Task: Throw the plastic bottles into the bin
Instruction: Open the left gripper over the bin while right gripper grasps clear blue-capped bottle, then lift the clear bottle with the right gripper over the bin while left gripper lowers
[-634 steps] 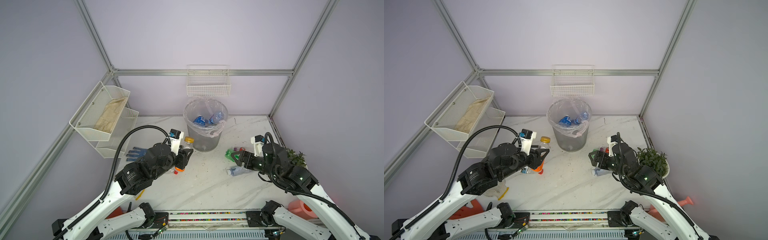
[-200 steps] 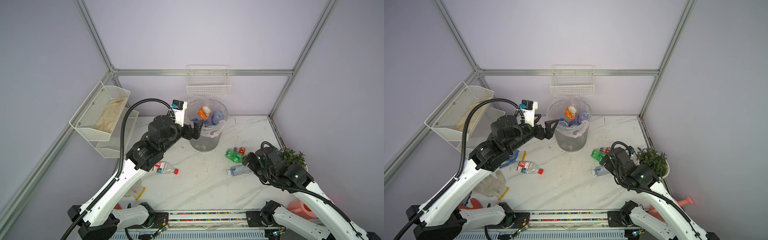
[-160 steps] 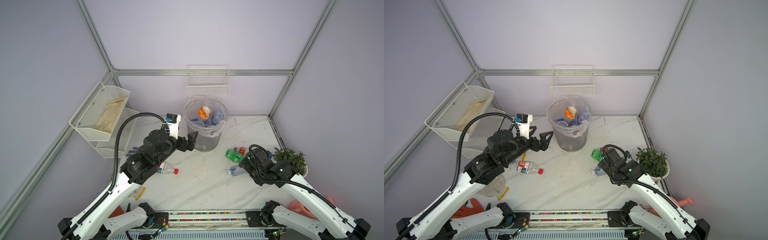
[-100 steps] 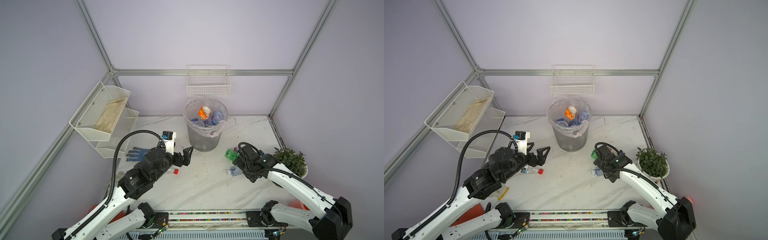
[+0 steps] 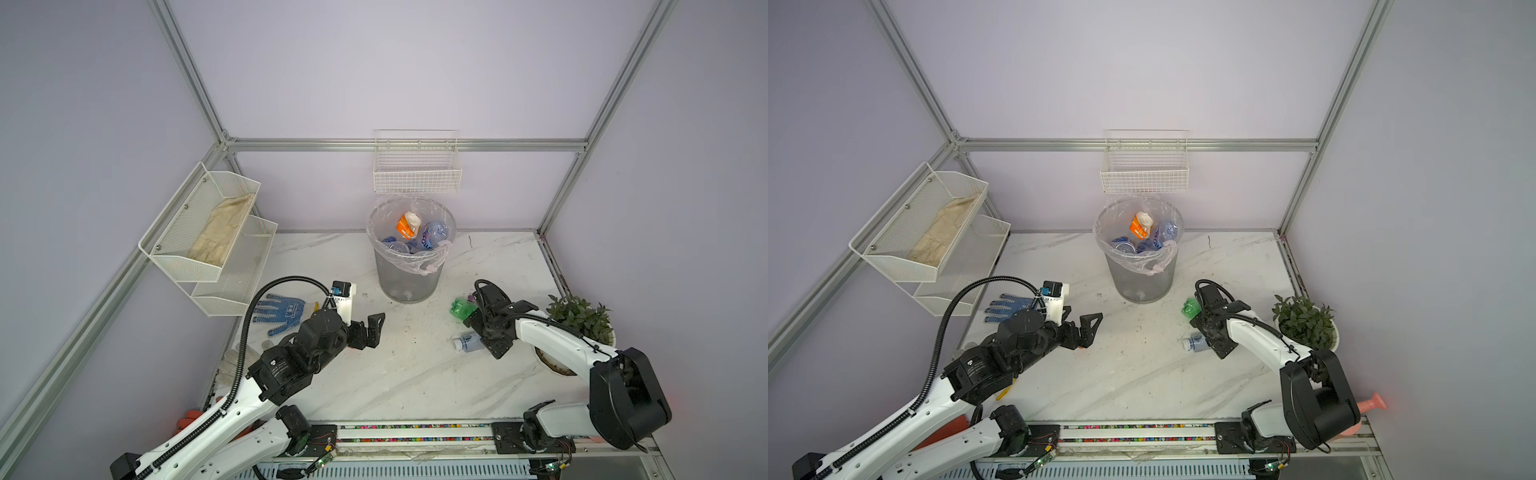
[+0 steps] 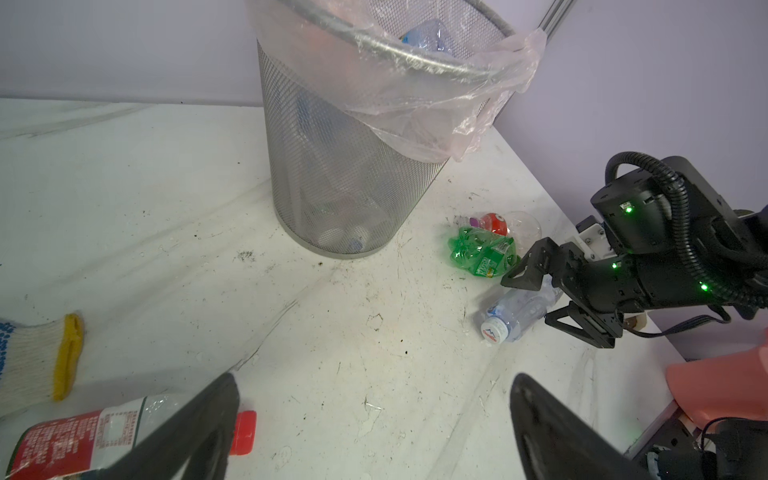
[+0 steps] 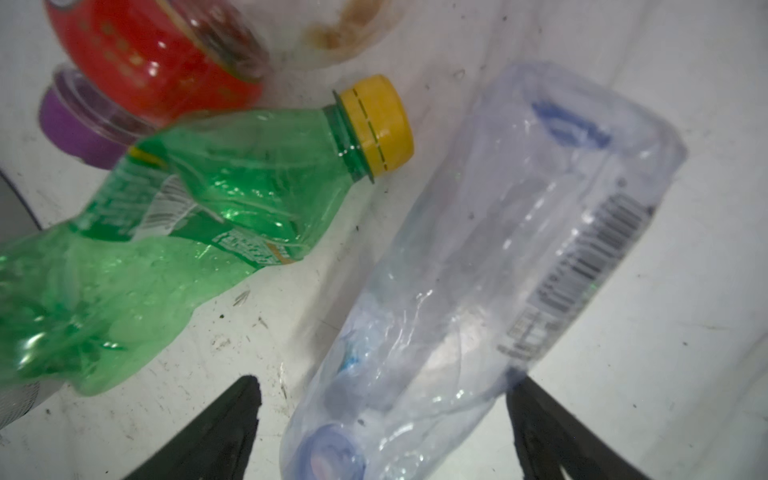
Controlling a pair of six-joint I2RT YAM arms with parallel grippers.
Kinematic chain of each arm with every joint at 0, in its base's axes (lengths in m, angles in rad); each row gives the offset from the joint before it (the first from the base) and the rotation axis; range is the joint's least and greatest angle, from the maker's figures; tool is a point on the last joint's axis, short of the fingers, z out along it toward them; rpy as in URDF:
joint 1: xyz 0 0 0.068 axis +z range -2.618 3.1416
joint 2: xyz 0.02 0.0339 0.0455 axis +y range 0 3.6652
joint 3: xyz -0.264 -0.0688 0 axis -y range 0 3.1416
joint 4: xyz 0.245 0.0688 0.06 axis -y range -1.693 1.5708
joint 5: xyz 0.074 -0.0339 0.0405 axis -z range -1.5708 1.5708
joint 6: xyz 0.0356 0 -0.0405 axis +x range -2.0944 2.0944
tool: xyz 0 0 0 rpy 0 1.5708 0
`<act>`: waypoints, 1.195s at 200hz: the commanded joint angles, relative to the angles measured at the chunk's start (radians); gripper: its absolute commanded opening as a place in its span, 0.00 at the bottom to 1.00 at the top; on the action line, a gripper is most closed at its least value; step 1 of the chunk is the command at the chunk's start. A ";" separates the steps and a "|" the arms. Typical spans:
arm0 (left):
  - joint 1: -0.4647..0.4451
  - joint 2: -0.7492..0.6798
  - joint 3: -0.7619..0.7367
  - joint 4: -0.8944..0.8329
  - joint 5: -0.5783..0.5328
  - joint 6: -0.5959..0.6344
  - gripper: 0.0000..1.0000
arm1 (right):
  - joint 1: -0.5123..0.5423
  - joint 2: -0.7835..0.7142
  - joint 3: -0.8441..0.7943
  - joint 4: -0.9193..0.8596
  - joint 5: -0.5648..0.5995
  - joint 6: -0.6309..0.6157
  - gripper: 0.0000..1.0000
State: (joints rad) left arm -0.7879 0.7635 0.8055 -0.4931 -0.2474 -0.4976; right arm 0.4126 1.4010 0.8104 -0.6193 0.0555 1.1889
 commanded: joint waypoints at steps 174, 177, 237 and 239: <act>-0.009 -0.059 -0.133 0.021 0.016 -0.048 1.00 | -0.017 -0.296 0.015 -0.180 0.076 0.093 0.13; -0.009 -0.059 -0.134 0.022 0.016 -0.048 1.00 | -0.018 -0.302 0.027 -0.190 0.087 0.093 0.13; -0.008 -0.061 -0.173 0.012 -0.016 -0.087 1.00 | 0.025 -0.330 0.383 -0.208 0.256 -0.201 0.00; -0.008 -0.060 -0.174 0.011 -0.016 -0.089 1.00 | 0.028 -0.329 0.399 -0.209 0.262 -0.209 0.00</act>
State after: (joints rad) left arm -0.7937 0.7086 0.6792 -0.4950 -0.2424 -0.5468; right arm 0.4091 1.0828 1.0637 -0.8024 0.2047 1.1282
